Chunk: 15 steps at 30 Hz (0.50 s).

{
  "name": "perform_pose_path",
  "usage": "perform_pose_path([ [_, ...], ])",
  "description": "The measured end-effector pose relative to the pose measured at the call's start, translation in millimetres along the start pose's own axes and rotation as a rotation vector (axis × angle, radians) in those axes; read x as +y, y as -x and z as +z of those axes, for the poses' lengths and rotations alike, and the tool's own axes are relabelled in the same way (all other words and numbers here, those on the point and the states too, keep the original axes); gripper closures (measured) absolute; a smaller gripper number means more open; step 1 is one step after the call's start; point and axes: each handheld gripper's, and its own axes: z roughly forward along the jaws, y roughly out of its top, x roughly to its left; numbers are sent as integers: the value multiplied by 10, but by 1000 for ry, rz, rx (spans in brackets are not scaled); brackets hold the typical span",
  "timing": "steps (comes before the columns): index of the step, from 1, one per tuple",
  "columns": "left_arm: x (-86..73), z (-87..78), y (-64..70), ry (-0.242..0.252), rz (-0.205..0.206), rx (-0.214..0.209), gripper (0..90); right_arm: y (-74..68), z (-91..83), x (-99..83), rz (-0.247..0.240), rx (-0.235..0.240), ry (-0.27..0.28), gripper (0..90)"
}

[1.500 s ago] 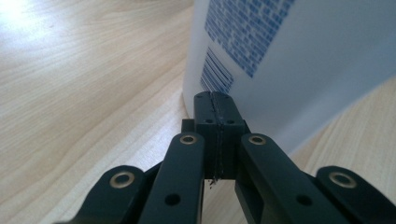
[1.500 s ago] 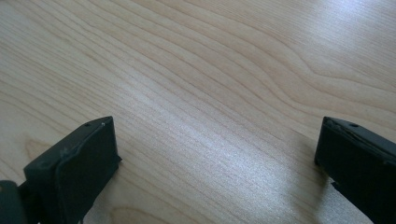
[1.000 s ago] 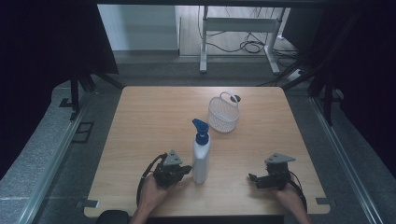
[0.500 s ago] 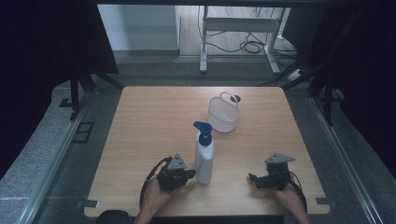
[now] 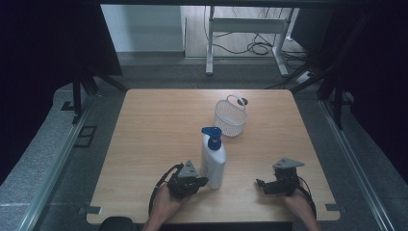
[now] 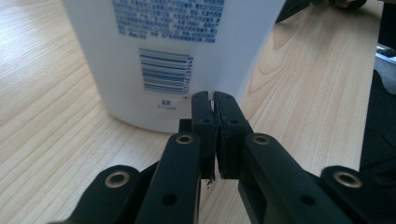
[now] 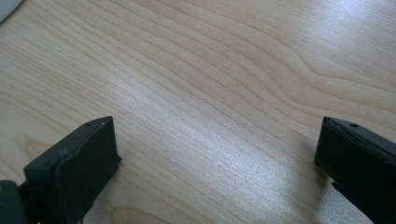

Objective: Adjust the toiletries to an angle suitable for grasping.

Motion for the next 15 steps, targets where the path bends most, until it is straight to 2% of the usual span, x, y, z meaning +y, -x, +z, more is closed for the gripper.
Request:
perform_pose_path([
  [10, 78, 128, 34, 5, 16, -6, 884, 0, 0, 0, 0, 0, 0, 0],
  [15, 79, 124, 26, 5, 13, -2, 887, 0, 0, 0, 0, 0, 0, 0],
])
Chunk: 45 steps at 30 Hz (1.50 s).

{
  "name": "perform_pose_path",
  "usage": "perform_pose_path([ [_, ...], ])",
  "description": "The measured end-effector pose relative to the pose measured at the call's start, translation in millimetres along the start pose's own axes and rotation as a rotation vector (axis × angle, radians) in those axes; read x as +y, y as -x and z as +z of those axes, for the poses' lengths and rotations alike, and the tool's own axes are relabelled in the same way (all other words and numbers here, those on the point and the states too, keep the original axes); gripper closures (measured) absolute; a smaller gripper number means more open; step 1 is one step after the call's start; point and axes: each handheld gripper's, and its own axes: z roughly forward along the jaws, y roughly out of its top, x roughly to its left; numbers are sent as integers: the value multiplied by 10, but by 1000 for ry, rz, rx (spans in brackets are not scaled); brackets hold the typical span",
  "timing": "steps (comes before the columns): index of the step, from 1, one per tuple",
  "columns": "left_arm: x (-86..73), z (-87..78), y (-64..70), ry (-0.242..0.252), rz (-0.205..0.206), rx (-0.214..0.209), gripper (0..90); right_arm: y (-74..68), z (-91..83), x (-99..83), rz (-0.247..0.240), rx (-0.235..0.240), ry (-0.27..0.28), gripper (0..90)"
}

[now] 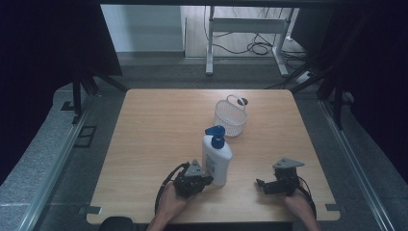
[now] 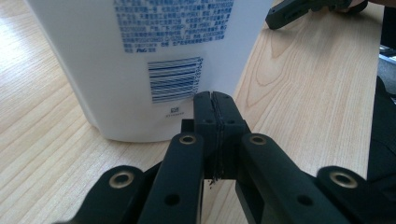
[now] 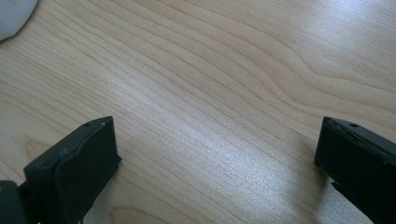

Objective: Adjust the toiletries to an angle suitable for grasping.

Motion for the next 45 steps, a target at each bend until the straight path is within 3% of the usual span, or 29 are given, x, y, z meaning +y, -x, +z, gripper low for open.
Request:
perform_pose_path([
  [9, -40, -106, -19, 6, -13, 4, 844, 0, 0, 0, 0, 0, 0, 0],
  [21, -157, -244, -102, 5, -45, 87, 674, 0, -1, 0, 0, -1, 0, 0],
  [27, -235, -272, -127, 2, -28, 136, 561, 0, -1, 0, 0, -1, 0, 0],
  [34, -302, -298, -155, -1, -48, 166, 479, 0, -1, 0, 0, -1, 0, 0],
  [41, -369, -297, -188, -21, -78, 195, 370, 0, -1, 0, 0, 0, 0, 0],
  [45, -409, -257, -218, -61, -95, 210, 282, -2, -2, -1, 1, -1, 0, 0],
])
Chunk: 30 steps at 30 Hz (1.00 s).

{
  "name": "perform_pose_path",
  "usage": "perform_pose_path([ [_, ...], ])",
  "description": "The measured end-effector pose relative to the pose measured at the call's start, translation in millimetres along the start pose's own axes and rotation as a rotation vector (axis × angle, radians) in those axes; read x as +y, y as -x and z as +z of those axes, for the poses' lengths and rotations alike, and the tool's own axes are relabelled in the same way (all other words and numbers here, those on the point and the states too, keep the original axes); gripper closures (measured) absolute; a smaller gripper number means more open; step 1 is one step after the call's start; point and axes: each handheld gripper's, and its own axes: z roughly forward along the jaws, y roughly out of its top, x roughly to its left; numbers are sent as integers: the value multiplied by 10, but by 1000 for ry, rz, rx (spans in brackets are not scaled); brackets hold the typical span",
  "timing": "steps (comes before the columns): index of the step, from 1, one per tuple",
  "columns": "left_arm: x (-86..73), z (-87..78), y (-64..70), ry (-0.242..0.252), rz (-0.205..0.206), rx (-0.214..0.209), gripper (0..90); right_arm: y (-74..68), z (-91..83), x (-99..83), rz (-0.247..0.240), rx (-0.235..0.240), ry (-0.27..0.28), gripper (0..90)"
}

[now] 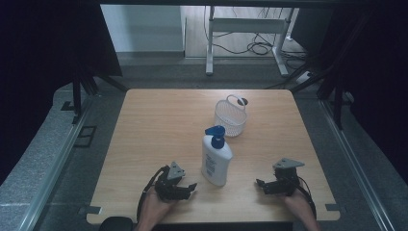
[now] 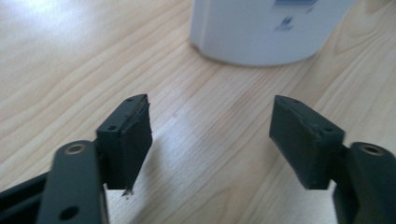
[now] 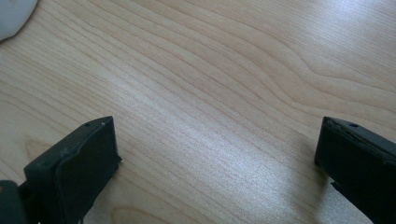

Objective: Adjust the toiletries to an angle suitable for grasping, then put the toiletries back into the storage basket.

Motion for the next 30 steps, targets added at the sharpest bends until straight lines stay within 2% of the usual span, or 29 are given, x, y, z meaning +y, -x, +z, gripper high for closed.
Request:
perform_pose_path([
  [5, -44, 92, -33, -57, -11, 24, 205, -1, 0, 0, 1, 0, 0, 0],
  [7, -49, 110, -23, -60, -3, 44, 194, -1, -1, -1, 0, 0, 0, 0],
  [14, -68, 143, -13, -39, 1, 41, 127, -1, -1, -1, -1, 1, 0, 0],
  [25, -73, 153, -19, -30, 5, 39, 116, -1, -5, 13, -6, 6, -11, 0],
  [30, -71, 154, -23, -33, 9, 38, 116, -43, -17, 30, -27, 13, -5, 0],
])
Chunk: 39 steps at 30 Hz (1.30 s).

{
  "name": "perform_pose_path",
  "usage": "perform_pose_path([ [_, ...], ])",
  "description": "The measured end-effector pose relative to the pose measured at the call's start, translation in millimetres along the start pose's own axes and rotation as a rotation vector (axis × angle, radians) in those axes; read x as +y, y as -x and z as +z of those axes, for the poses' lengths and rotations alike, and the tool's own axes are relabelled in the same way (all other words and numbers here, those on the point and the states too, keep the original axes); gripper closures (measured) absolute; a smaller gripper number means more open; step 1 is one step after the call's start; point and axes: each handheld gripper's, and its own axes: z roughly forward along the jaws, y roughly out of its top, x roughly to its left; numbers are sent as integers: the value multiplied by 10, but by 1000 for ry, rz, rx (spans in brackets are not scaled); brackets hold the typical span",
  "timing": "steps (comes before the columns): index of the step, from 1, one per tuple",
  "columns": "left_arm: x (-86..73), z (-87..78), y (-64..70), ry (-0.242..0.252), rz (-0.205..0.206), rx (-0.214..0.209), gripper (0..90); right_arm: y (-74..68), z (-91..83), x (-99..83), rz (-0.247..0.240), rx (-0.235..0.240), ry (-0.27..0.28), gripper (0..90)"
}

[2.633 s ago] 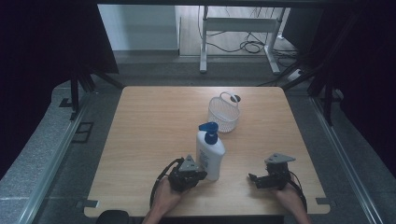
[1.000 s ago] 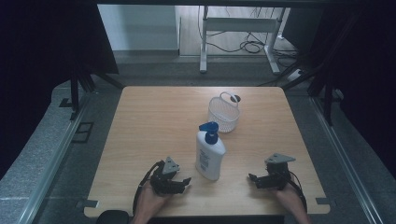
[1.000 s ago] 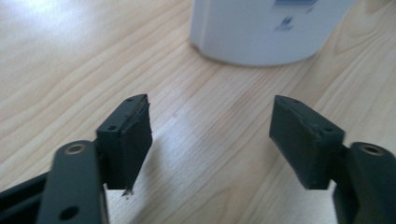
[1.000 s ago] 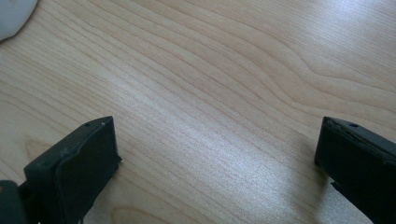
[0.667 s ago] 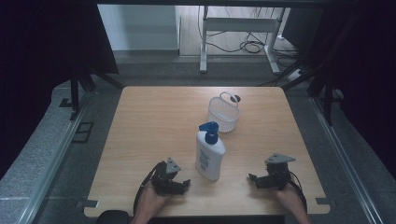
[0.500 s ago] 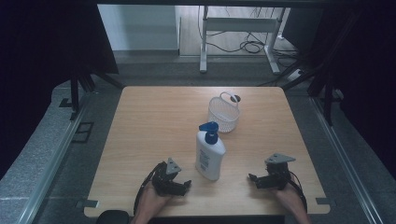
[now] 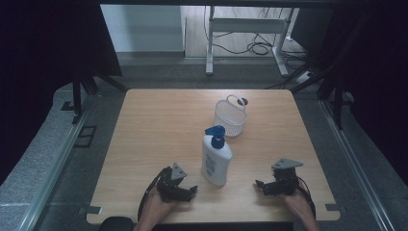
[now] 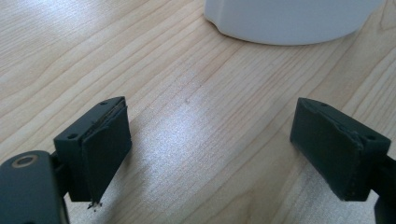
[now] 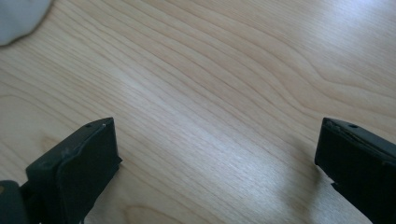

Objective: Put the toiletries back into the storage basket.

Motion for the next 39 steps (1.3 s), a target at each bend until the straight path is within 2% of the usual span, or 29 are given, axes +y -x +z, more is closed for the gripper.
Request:
perform_pose_path([
  [4, 2, 1, 0, 0, -1, 0, 116, -41, -18, 20, -33, 27, 15, 0],
  [14, 4, 4, -1, 0, 0, -1, 116, -102, -66, 49, -55, 62, 45, 1],
  [21, 6, 4, 0, -1, 1, 0, 116, -164, -86, 79, -95, 89, 39, 0],
  [31, 7, 5, -1, -1, 1, -1, 116, -247, -145, 155, -100, 114, 91, 0],
  [39, 8, 8, 0, 1, 0, 0, 116, -332, -178, 222, -101, 161, 143, 0],
])
